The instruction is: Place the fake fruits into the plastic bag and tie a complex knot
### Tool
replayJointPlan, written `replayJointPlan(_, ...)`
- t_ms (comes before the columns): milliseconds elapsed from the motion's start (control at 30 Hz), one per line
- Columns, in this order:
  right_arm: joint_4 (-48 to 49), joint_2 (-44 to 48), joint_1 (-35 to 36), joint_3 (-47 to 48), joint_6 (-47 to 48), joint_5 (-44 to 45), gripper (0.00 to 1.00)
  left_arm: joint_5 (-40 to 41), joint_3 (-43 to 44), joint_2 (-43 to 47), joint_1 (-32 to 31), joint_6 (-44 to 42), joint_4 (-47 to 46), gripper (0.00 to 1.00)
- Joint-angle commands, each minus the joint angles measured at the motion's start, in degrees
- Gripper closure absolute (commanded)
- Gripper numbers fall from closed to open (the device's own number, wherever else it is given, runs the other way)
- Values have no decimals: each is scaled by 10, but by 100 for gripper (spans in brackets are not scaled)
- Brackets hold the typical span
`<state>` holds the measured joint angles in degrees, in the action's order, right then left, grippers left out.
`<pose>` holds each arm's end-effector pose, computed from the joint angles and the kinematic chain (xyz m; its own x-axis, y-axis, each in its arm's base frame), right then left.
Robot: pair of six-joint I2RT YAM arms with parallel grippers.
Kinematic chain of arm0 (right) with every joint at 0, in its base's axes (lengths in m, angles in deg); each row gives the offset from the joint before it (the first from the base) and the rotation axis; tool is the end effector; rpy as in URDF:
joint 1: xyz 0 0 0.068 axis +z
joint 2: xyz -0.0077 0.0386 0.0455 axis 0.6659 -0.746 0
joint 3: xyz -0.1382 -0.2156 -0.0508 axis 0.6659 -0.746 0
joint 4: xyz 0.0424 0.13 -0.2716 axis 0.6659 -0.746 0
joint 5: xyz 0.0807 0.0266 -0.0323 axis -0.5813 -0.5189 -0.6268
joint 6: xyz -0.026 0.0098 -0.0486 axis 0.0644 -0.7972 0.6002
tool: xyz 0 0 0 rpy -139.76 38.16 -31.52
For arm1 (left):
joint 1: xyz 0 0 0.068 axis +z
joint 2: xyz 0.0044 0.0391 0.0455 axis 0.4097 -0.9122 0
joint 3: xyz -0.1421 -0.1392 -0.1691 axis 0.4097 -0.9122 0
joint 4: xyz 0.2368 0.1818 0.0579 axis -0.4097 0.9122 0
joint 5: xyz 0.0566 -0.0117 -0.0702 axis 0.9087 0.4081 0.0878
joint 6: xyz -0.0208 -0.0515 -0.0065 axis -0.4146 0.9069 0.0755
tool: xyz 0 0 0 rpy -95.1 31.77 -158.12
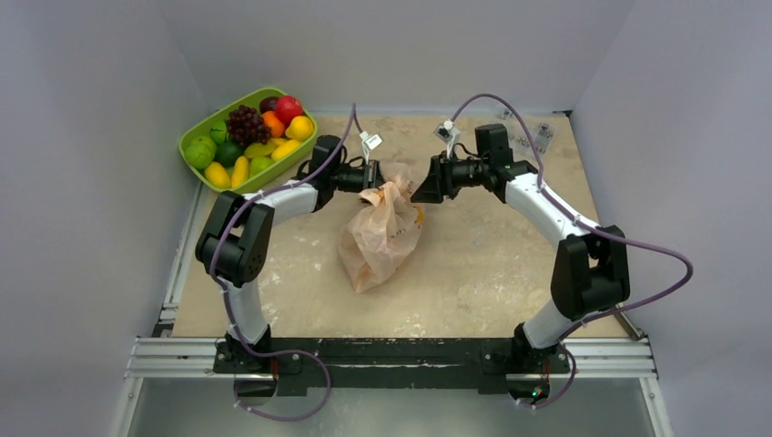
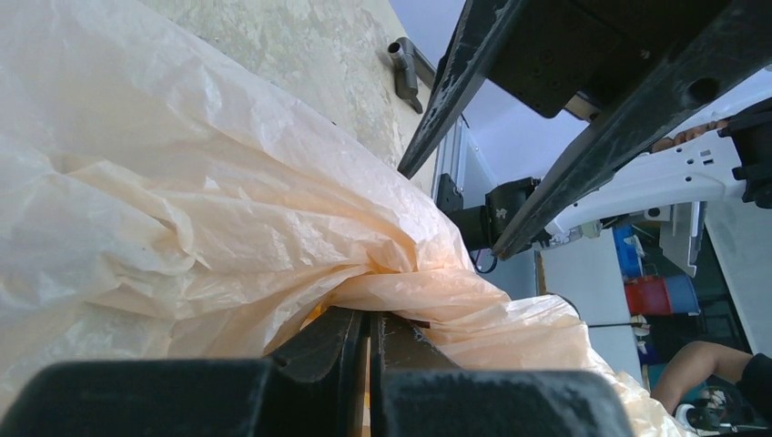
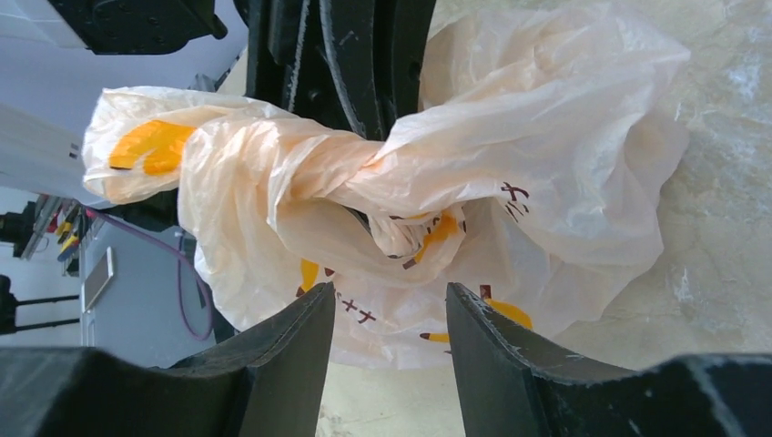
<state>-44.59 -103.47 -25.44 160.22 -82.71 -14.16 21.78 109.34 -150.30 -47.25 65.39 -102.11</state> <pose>0.3706 0.1409 0.2541 -0.6675 -0.1429 -0.7307 -0.7132 0.4048 0.5723 0.3904 -0.2038 0.1694 -0.8692 0.0717 -0.4893 0.4941 0.1639 -0.8538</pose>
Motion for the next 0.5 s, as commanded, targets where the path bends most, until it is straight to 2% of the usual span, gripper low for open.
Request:
replayJointPlan(0, 37, -4, 11, -13, -23, 10, 51, -11, 11, 12, -2, 24, -57, 100)
replayJointPlan(133, 111, -34, 29, -18, -65, 16, 44, -15, 11, 13, -5, 31, -68, 100)
replayJointPlan(200, 147, -47, 43, -17, -90, 14, 32, -17, 11, 11, -6, 35, -71, 100)
replayJointPlan(267, 171, -60, 61, -9, -105, 14, 24, -20, 12, 9, -9, 42, -83, 100)
replayJointPlan(467, 253, -100, 92, 14, -155, 26, 20, -39, 21, -8, -31, 53, -100, 100)
